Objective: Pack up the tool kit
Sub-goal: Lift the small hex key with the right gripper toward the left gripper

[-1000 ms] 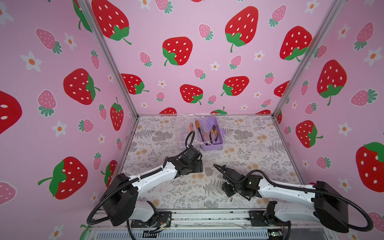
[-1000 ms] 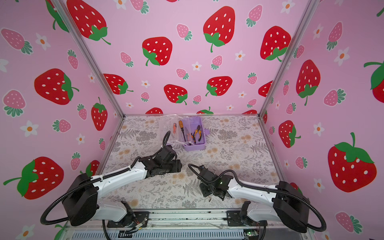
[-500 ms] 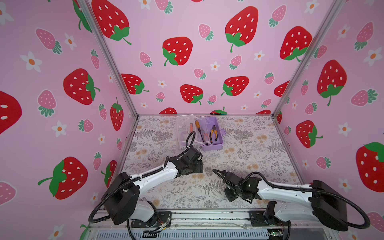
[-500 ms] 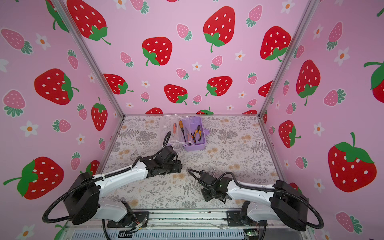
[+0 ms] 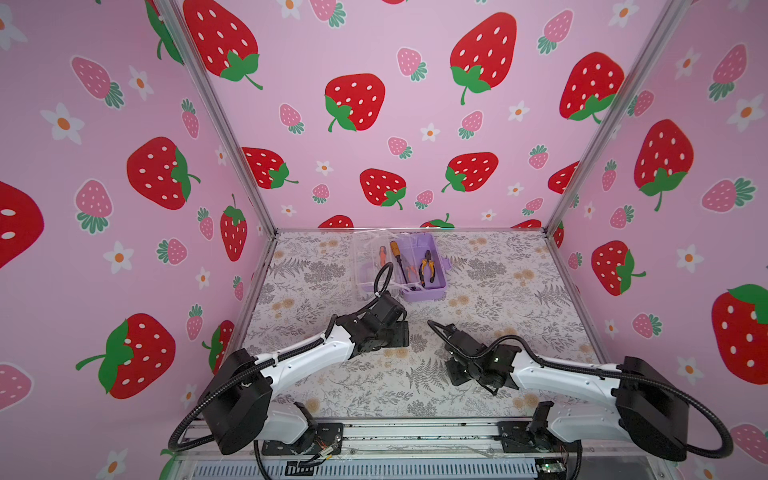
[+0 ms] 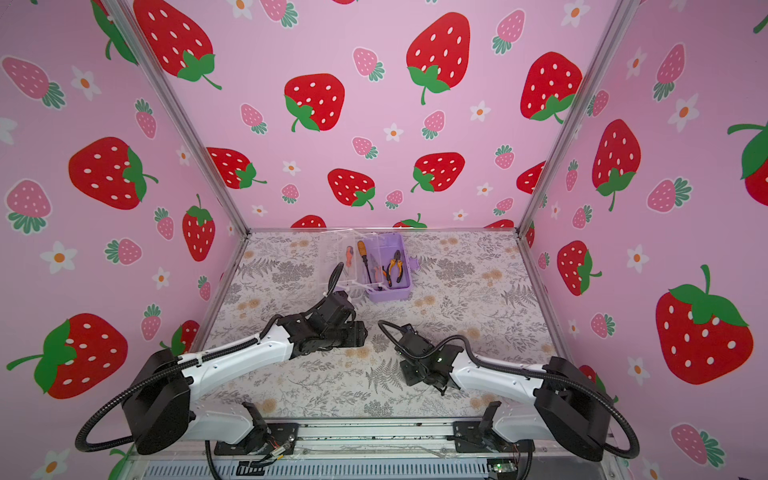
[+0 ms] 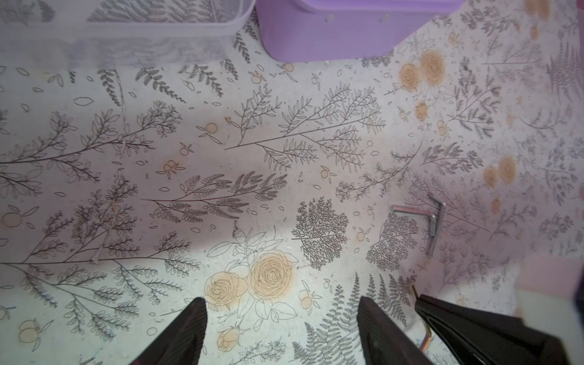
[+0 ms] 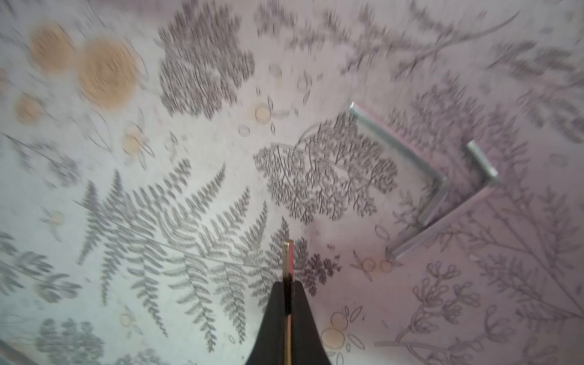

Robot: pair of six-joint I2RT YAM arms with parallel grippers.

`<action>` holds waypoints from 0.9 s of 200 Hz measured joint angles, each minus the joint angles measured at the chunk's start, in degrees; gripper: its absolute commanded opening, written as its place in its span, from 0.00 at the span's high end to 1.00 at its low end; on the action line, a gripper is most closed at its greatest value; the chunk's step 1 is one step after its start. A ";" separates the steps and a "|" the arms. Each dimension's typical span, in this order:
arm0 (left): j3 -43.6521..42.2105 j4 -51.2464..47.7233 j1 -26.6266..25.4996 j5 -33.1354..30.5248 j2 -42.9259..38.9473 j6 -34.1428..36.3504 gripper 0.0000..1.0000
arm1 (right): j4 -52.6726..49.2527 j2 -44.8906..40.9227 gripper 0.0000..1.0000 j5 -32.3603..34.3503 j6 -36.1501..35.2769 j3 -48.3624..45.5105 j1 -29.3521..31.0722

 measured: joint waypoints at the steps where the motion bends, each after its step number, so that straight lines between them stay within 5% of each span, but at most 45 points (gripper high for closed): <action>1: 0.00 0.00 -0.09 0.00 0.00 0.07 0.19 | 0.35 -0.37 1.00 -0.26 0.02 0.00 -0.39; 76: 0.22 7.76 -5.97 5.25 -2.56 1.25 0.11 | 21.44 -5.90 1.00 -19.69 5.73 0.02 -11.52; 125: 1.66 11.17 -6.36 9.22 2.93 1.27 0.29 | 29.07 -5.70 1.00 -28.48 10.19 -0.96 -13.29; 180: 3.50 12.24 -6.58 12.37 5.31 1.05 0.72 | 32.02 -5.70 1.00 -30.97 11.98 -2.01 -13.99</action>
